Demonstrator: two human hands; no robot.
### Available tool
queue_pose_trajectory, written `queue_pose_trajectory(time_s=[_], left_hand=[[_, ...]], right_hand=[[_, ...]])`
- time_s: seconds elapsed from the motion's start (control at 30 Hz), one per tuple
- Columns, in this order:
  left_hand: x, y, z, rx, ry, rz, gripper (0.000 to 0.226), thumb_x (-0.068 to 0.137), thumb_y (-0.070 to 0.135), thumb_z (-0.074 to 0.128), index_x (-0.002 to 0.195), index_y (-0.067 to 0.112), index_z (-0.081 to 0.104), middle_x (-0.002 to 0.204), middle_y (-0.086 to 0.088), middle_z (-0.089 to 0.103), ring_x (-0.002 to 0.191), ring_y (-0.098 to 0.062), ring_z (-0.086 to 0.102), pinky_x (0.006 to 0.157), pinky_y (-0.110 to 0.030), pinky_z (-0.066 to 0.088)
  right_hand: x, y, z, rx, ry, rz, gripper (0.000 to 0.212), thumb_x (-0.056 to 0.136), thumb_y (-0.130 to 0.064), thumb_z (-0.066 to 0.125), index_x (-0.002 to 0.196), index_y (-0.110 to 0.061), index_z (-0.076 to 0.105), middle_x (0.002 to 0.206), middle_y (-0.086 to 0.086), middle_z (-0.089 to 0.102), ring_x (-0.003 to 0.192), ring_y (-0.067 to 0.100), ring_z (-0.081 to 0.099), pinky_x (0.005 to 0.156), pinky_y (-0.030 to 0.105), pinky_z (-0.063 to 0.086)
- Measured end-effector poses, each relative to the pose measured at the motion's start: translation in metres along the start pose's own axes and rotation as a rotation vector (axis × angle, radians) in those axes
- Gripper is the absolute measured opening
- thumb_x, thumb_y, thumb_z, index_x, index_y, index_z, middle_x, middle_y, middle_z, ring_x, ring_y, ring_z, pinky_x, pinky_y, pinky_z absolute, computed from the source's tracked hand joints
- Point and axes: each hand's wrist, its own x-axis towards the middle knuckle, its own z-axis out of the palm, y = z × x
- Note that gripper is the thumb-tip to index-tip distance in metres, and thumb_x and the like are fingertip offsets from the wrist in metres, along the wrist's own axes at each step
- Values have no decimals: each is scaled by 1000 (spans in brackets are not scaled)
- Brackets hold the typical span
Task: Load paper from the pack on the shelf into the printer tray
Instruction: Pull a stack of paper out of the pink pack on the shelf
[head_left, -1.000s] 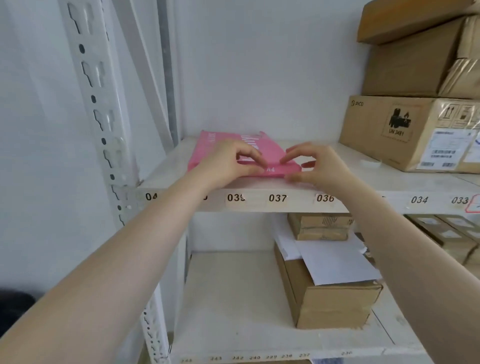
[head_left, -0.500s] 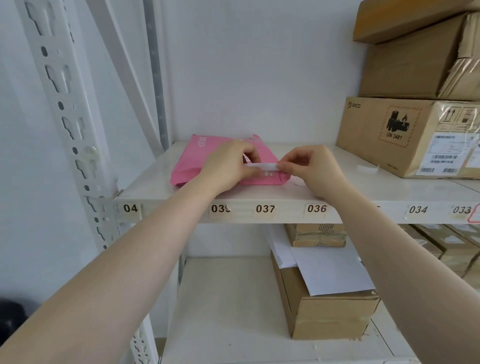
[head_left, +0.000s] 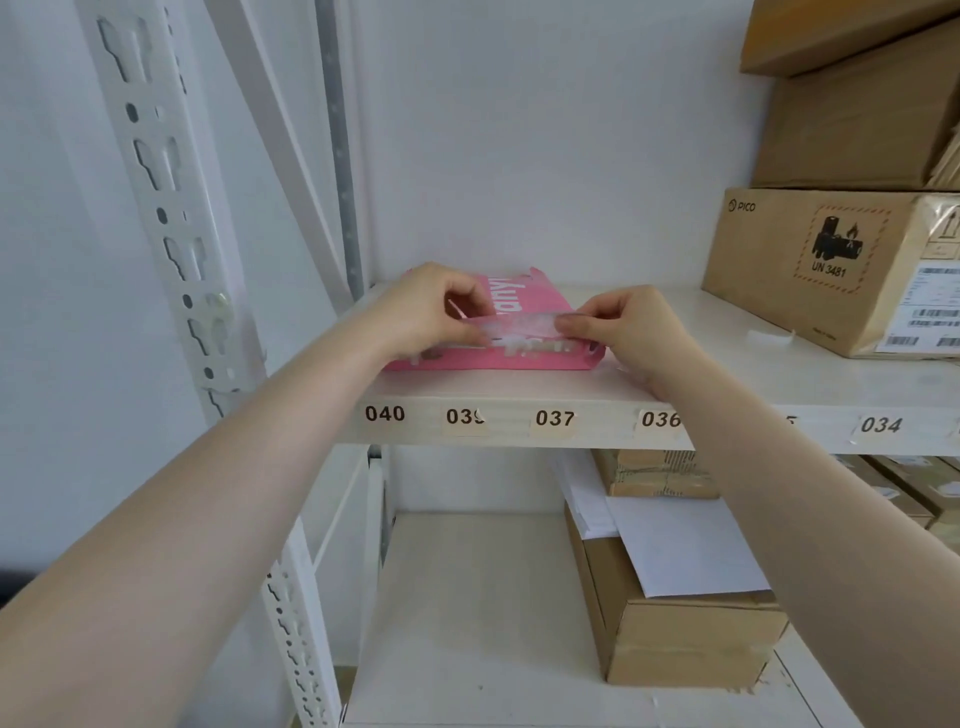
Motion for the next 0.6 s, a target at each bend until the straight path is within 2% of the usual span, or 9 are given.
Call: queue_pose_trajectory(time_s=[0.1,0.17,0.23,0.3,0.4,0.47,0.53,0.6], left_hand=[[-8,-16,-16,-114,26,-38,19,73,5,77,88,12,68,77,1,68,60,4,60,65,-15,51],[-10,-23,-22,-165,96,-33,18,77,-3,71,79,12,62,79,-4,71,68,3,67,71,-15,52],[-9,-25,-21,-153,196,17,31,76,-14,63,65,14,56,74,-7,69,74,4,69,72,-19,53],[-10,-25,-16,-61,245,70,39,72,-17,51,58,19,58,77,-6,71,80,2,69,78,-25,53],[-10,-30,-10,38,177,87,46,75,-7,44,67,30,71,96,-1,75,97,-17,68,94,-38,50],[-12,-35,-8,65,100,70,43,79,6,45,73,37,74,101,11,74,101,-20,66,97,-42,48],[-14,-38,-9,58,45,51,37,81,14,48,78,41,74,100,23,71,100,-20,67,98,-40,47],[-14,-40,-9,59,13,47,30,81,20,51,80,41,73,101,28,69,96,-26,69,98,-38,48]], right_hand=[[3,-1,1,-7,19,26,29,74,-24,77,82,4,73,56,8,58,40,6,47,55,20,40],[5,-2,3,6,28,42,27,75,-24,77,80,2,73,51,6,56,38,6,44,48,14,37],[7,-3,4,13,25,60,28,76,-27,76,78,0,73,52,10,54,38,8,42,44,12,34],[8,-4,6,31,36,60,28,76,-27,75,78,0,71,56,13,55,42,12,43,44,13,34],[6,-6,11,115,35,-4,12,76,-15,76,78,-5,68,66,10,60,44,11,49,42,17,39],[3,-8,16,167,-12,-83,17,74,-3,75,73,-14,62,77,5,66,53,6,57,39,17,40],[3,-8,20,140,-57,-147,25,73,3,73,68,-17,58,87,4,67,66,4,60,49,12,42],[5,-7,23,94,-85,-171,27,71,4,74,66,-18,59,90,5,67,75,4,62,63,13,45]])
